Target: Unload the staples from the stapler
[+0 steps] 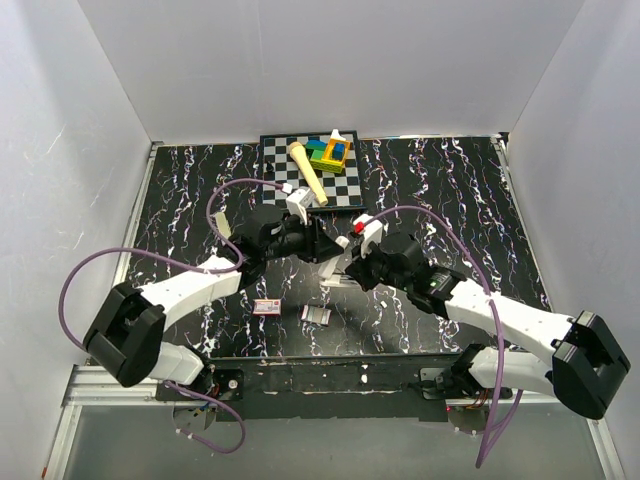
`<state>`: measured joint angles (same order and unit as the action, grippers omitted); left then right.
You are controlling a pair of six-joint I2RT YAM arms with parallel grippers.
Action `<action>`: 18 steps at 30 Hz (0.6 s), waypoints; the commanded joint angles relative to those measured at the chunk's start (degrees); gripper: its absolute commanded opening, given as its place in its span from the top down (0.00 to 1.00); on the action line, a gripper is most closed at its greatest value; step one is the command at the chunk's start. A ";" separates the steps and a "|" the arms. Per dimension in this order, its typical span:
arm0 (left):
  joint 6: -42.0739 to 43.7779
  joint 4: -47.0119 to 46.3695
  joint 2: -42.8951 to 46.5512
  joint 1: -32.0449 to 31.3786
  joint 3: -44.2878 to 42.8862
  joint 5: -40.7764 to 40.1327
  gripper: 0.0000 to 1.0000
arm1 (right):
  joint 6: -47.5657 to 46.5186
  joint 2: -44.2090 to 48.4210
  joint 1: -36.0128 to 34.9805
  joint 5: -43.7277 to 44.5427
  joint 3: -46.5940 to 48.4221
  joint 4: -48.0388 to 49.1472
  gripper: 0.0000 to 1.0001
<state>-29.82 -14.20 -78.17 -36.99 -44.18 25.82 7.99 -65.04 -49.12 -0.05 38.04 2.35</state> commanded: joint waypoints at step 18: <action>-5.77 -9.53 -13.85 -2.56 -11.97 -4.99 1.00 | 6.07 3.34 -0.01 -2.05 -10.53 10.04 0.99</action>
<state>-34.28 -17.82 -91.61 -39.11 -52.05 24.34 11.44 -62.92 -48.75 0.25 29.06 9.21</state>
